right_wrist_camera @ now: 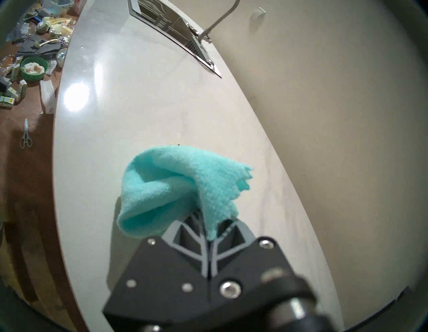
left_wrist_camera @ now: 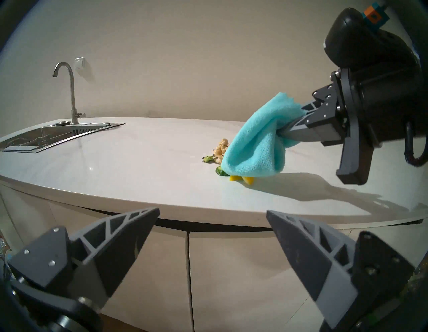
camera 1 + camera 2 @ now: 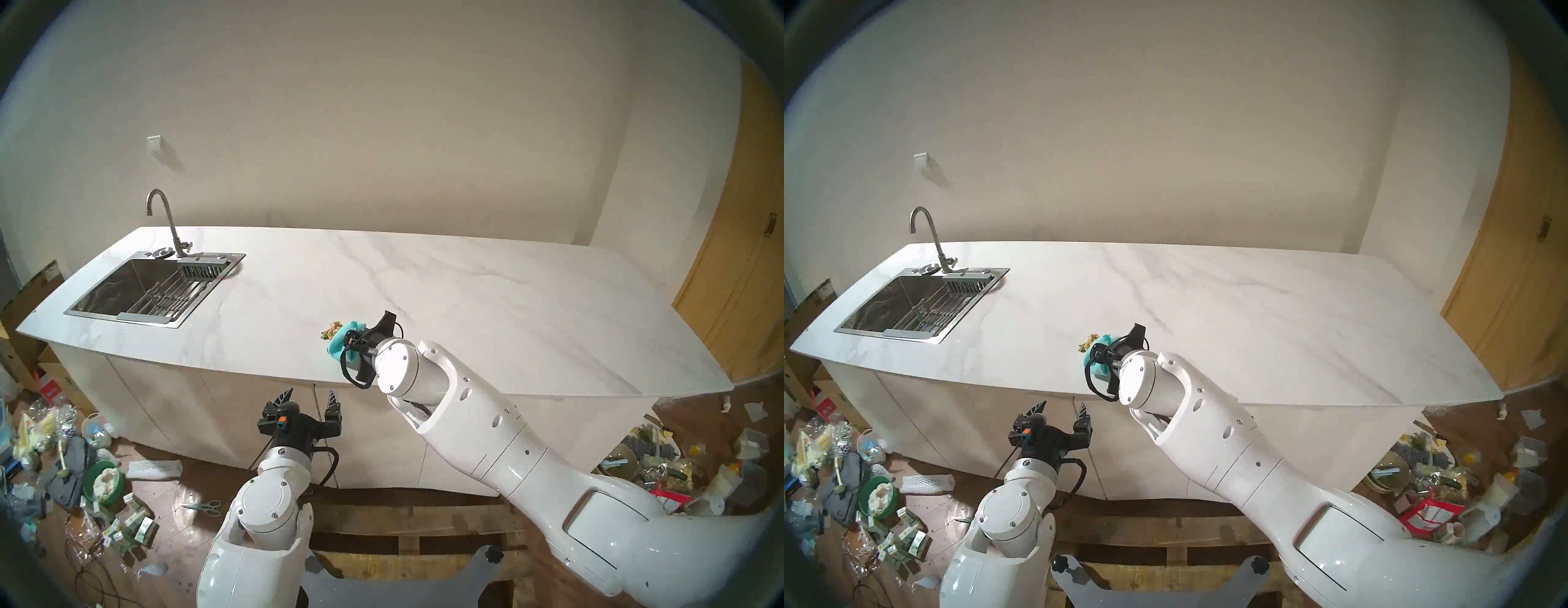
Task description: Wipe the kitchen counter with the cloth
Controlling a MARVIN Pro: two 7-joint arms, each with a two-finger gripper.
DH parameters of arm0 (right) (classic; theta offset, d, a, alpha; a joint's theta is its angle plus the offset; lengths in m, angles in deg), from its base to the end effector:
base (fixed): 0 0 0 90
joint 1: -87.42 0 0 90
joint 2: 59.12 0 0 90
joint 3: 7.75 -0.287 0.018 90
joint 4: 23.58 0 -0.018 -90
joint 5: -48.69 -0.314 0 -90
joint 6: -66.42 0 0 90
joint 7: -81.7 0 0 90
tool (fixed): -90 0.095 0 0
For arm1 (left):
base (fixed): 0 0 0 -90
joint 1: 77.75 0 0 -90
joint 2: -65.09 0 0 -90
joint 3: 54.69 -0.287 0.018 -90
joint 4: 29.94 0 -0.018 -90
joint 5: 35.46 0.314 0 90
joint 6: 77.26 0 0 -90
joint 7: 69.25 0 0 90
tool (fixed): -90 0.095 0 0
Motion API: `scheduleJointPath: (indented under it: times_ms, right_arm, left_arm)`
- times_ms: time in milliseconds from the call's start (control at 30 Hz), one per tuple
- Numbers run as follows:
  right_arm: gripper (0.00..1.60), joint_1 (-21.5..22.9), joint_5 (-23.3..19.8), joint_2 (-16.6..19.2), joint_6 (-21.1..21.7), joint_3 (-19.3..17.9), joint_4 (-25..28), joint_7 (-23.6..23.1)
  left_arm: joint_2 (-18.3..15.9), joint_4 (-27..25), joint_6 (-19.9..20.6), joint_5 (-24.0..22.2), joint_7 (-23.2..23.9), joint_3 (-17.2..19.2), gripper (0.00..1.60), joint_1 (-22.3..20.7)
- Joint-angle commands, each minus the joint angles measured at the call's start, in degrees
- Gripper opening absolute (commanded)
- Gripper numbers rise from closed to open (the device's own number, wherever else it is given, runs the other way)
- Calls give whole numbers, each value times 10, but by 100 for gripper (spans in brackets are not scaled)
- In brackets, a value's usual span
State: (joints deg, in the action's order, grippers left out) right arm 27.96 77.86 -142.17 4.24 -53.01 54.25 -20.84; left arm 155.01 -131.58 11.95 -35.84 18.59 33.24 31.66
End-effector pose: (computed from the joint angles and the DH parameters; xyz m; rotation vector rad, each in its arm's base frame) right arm 0.4774 0.2186 -0.2579 1.8242 1.5259 1.6015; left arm 0.3244 -0.0113 -0.3485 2.3477 0.0176 2.0770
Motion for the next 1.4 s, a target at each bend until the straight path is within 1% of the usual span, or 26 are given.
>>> scheduleJointPath:
  times_ms: [0,133,267,400,467,600,700,767,833,967,1100,1367]
  right_arm:
    - [0,-5,0,-13,-13,-11,26,37]
    - [0,-12,-4,-1,-14,-13,48,30]
    - [0,-17,-7,23,-9,-17,80,12]
    - [0,-19,-10,45,4,-30,108,-1]
    - [0,-21,-11,50,9,-42,113,2]
    - [0,-14,-5,54,23,-64,93,18]
    - [0,-7,7,59,33,-64,68,20]
    - [0,0,16,63,33,-54,56,11]
    - [0,4,25,58,33,-45,44,14]
    - [0,18,39,40,30,-27,8,17]
    - [0,33,39,19,23,-14,-31,15]
    - [0,46,36,-5,15,1,-60,12]
  left_arm:
    - [-1,-16,-3,-1,3,-1,160,-3]
    - [-1,-16,-3,-1,3,-1,160,-3]
    - [-1,-16,-3,-1,3,-1,160,-3]
    - [-1,-16,-3,-1,3,-1,160,-3]
    - [-1,-16,-3,-1,3,-1,160,-3]
    - [-1,-15,-3,-1,3,-1,160,-3]
    - [-1,-16,-3,-1,3,-1,160,-3]
    - [-1,-16,-3,-1,3,-1,160,-3]
    - [-1,-17,-3,-2,4,-1,160,-3]
    - [-1,-17,-3,-2,3,-1,160,-3]
    - [-1,-16,-3,-1,3,-1,160,-3]
    - [0,-15,-3,-1,3,-2,160,-3]
